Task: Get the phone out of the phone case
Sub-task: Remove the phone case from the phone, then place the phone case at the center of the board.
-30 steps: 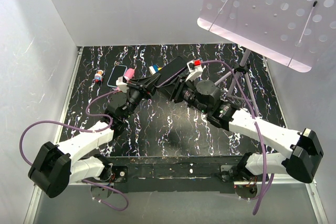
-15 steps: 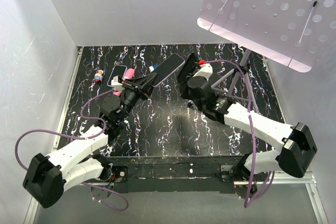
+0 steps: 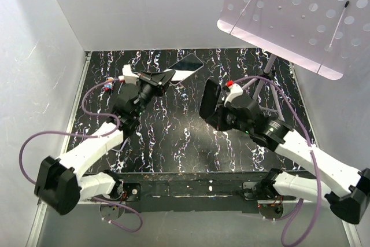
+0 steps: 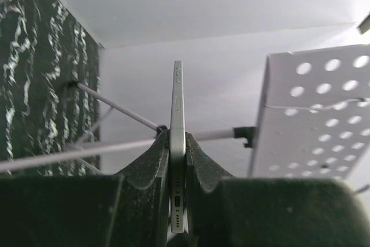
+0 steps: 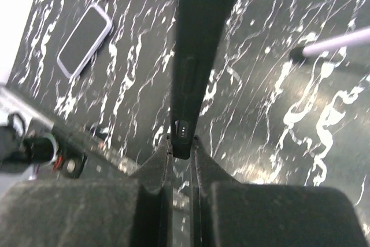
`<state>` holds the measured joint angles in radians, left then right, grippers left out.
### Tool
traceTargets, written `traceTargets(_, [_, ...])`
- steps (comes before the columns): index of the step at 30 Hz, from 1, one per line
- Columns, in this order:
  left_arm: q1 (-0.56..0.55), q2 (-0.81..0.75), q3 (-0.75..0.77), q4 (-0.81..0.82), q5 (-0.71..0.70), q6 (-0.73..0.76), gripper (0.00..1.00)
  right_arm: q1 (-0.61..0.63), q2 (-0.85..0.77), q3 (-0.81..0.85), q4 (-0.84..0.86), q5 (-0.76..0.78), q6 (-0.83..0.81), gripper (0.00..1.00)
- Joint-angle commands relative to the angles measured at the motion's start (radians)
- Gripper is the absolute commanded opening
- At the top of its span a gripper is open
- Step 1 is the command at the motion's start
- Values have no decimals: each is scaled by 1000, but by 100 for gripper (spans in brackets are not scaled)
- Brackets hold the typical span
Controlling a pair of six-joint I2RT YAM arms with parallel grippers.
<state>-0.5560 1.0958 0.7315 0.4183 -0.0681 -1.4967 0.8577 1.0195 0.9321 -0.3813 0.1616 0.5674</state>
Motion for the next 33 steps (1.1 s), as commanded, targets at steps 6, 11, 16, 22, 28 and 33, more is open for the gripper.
traceTargets(6, [33,485,334,148,110,236,0,3,-275,-87,-361,-168,169,1])
traceTargets(11, [22,743,468,237,111,237,0,3,-381,-101,-425,-77,216,1])
traceTargets(16, [-13,995,610,241,88,219,0,0,-421,-104,-458,-68,236,1])
traceTargets(22, [-54,1196,721,238,25,147,0,1,-455,-159,-410,-103,282,1])
traceTargets(28, [-76,1237,740,160,37,104,0,1,-461,-234,-341,-184,319,1])
traceTargets(33, [-81,1221,662,48,51,61,18,0,-452,-259,-298,-230,330,1])
